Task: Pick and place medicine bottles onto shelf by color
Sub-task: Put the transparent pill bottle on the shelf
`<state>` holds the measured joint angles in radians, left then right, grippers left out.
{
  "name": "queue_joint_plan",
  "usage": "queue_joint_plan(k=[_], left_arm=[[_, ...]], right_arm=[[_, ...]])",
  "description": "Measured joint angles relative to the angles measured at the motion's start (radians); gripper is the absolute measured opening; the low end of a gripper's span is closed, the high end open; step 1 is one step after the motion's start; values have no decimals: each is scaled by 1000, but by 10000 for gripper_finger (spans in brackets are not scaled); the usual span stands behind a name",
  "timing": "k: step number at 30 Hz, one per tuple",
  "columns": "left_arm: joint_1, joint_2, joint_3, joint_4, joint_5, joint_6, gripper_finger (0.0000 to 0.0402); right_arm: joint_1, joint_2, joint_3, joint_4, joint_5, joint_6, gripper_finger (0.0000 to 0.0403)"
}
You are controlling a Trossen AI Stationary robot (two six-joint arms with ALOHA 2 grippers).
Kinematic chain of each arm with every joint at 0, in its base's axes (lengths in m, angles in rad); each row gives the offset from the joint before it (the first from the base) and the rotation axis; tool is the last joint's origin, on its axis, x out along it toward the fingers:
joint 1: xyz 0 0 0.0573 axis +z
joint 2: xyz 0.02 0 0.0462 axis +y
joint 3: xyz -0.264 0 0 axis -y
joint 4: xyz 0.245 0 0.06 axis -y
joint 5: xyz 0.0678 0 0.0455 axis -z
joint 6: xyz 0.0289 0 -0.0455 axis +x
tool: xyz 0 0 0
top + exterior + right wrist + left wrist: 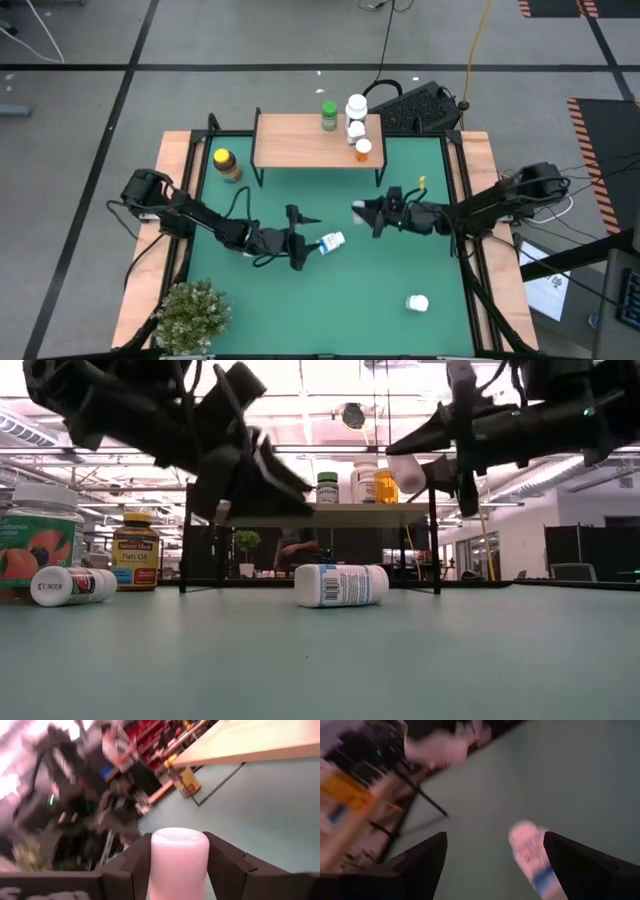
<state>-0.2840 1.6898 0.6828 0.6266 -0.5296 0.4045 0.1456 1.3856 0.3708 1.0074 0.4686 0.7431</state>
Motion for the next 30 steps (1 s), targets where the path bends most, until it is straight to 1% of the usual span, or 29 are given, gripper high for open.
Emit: queue_joint_plan(k=[3, 6, 9, 11, 13, 18, 20, 22, 26, 28, 30], left_arm=[[13, 0, 34, 45, -4, 48, 336], [34, 0, 77, 41, 7, 75, 336], [49, 0, 116, 8, 24, 91, 336], [58, 0, 140, -22, 55, 98, 337], [64, 0, 160, -41, 74, 59, 337], [72, 0, 178, -62, 87, -147, 338], [74, 0, 178, -59, 80, -207, 338], [79, 0, 178, -50, 62, -286, 338], [102, 0, 178, -50, 66, -450, 338], [114, 0, 178, -47, 104, -502, 338], [124, 0, 178, -32, 182, -524, 338]], right_arm=[[-15, 64, 10, 117, -12, 119, 157], [-21, 141, 37, 211, -50, 194, 159], [-22, 206, 67, 257, -55, 265, 159], [-29, 233, 82, 263, -56, 286, 159], [-43, 247, 91, 266, -55, 284, 159], [-68, 252, 94, 272, -52, 256, 159], [-71, 248, 93, 298, -55, 178, 159], [-71, 245, 94, 368, -86, 63, 158], [-71, 246, 94, 525, -264, -177, 158], [-70, 243, 94, 562, -348, -283, 158], [-69, 235, 96, 553, -400, -383, 158]])
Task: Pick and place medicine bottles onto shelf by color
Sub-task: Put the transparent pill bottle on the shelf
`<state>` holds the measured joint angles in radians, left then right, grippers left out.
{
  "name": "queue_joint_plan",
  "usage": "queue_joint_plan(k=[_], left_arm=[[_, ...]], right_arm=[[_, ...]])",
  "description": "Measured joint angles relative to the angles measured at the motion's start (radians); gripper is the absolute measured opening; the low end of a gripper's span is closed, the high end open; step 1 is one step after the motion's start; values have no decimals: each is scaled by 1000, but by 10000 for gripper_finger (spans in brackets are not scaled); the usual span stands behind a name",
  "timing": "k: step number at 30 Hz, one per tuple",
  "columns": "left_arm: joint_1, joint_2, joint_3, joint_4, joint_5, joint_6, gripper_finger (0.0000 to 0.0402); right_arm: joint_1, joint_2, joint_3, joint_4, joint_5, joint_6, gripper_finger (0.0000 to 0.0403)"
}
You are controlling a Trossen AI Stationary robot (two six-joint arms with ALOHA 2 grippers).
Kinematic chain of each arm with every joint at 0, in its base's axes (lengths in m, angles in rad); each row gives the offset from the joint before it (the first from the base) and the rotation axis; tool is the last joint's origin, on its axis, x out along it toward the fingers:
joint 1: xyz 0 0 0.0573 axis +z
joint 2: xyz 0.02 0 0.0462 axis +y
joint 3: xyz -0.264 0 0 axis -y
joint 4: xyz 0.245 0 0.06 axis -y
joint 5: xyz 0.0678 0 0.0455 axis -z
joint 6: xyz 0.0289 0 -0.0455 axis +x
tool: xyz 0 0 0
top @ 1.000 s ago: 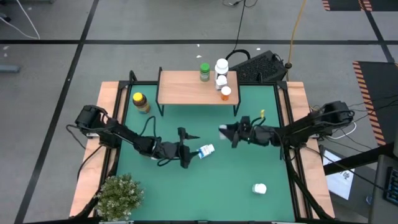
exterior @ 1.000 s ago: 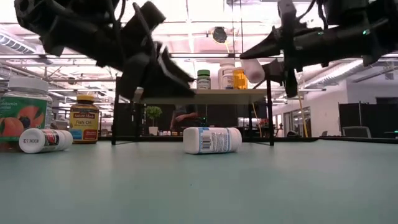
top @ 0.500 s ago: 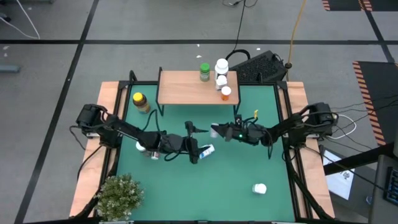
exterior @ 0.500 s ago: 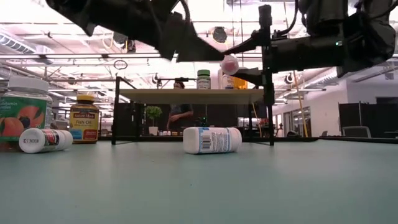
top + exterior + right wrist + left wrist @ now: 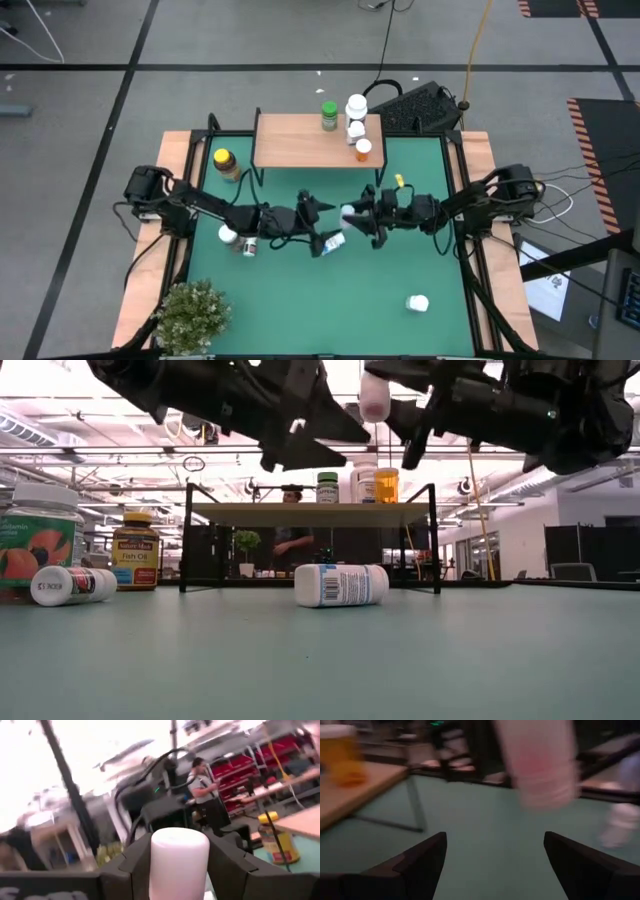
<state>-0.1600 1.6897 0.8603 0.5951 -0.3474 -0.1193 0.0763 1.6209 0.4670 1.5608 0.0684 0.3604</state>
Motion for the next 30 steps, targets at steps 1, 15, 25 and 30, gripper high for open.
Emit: queue_joint_plan(k=[1, 15, 25, 30], left_arm=[[5, 0, 0, 14, 51, -2, 338], [16, 0, 0, 108, 197, 311, 337], [9, 2, -1, 110, 190, 399, 337], [-17, 2, -1, 127, 200, 423, 312]], right_arm=[[2, -4, 1, 2, -23, -42, 158], [3, -6, 109, -86, -308, -492, 157], [3, -5, 136, -180, -304, -568, 157], [3, -5, 136, -207, -301, -625, 157]])
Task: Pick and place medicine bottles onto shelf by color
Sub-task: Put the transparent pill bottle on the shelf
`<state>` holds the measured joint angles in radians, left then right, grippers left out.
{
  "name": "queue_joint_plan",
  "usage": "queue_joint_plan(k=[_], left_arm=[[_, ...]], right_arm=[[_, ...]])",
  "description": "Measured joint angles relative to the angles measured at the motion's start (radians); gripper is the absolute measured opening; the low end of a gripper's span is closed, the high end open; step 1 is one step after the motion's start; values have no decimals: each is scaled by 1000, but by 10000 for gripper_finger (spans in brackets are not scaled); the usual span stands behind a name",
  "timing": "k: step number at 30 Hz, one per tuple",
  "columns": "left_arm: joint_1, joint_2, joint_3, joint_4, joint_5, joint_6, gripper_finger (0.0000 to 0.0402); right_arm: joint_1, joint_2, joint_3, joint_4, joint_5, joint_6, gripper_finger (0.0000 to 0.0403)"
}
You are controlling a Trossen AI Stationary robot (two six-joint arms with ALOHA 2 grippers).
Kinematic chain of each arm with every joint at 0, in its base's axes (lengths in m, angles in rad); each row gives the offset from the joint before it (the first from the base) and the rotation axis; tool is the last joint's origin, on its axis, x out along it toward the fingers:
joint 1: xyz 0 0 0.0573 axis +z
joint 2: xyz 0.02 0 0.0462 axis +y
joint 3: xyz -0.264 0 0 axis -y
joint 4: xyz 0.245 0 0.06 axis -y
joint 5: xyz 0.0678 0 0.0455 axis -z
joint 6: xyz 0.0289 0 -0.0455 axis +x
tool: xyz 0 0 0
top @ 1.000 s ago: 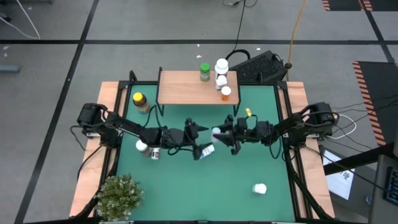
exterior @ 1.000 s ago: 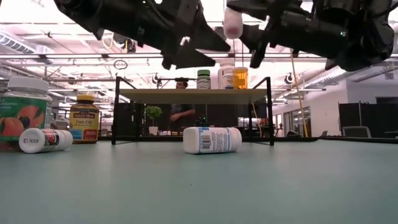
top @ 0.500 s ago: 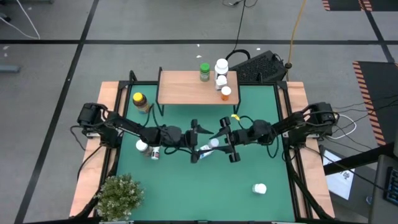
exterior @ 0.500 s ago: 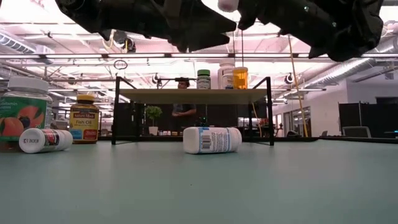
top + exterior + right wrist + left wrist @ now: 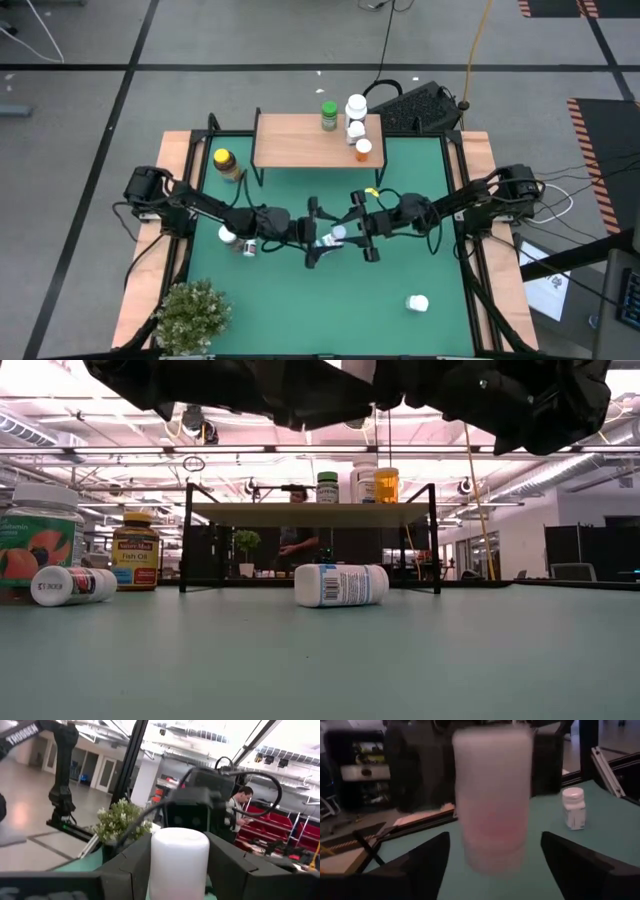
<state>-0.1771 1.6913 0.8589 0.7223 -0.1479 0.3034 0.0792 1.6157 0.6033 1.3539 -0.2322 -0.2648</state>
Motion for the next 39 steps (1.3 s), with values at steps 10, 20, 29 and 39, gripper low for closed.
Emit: queue_joint_plan(k=[10, 20, 29, 39], left_arm=[[-8, 0, 0, 34, 0, 9, 192], [-9, -4, 3, -62, -82, 117, 144], [-8, -2, 1, -213, -380, 310, 144], [-8, -1, 1, -423, -471, 522, 149]], right_arm=[[0, 0, 0, -49, -1, -73, 157], [-2, 1, -2, -68, 13, 83, 170], [-34, -79, -1, -226, 102, 409, 237], [-34, -307, -1, -765, 73, 694, 274]])
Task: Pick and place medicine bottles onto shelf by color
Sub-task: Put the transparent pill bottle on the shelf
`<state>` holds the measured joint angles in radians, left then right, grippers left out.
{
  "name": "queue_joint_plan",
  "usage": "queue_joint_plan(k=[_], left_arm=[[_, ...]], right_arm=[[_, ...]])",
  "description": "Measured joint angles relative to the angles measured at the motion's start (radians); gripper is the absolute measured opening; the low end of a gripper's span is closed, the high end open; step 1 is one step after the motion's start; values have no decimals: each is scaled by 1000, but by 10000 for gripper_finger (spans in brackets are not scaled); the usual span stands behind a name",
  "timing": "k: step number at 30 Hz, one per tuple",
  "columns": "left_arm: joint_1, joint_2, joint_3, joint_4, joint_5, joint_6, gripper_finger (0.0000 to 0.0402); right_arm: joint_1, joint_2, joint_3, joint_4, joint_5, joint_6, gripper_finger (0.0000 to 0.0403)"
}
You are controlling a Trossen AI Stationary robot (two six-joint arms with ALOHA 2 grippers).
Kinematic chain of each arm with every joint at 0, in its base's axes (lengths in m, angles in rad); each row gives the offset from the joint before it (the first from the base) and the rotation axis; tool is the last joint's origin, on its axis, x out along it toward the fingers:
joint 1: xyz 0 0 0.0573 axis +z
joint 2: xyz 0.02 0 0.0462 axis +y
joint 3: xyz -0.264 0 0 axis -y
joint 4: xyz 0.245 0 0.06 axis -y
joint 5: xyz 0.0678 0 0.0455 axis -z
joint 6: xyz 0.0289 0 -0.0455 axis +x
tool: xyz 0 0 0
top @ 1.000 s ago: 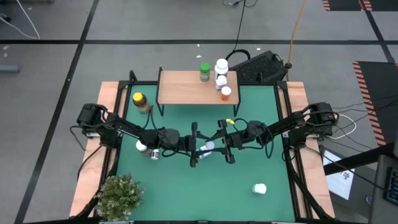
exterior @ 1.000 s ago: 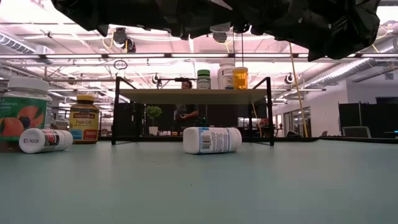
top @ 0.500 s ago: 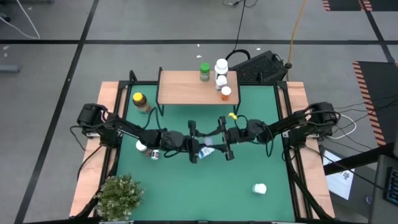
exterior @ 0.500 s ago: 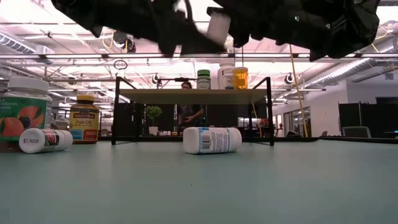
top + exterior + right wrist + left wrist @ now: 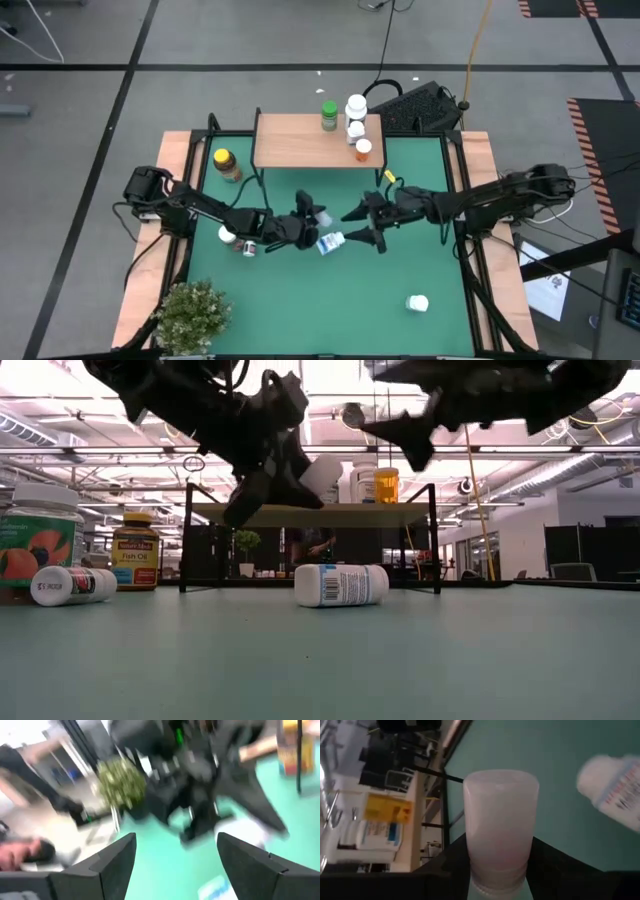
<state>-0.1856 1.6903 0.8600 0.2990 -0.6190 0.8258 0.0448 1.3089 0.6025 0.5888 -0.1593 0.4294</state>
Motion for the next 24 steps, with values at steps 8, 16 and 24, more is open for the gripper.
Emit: queue_joint_plan(k=[8, 16, 24], left_arm=[[-6, 0, 0, -36, 127, 91, 151], [-20, 0, 0, -90, 166, 148, 151], [-27, 0, 0, -118, 172, 201, 151]], right_arm=[[5, 58, -37, -45, 182, -111, 270], [8, 158, -38, 123, 206, -97, 270], [8, 316, -38, 391, 70, 607, 270]])
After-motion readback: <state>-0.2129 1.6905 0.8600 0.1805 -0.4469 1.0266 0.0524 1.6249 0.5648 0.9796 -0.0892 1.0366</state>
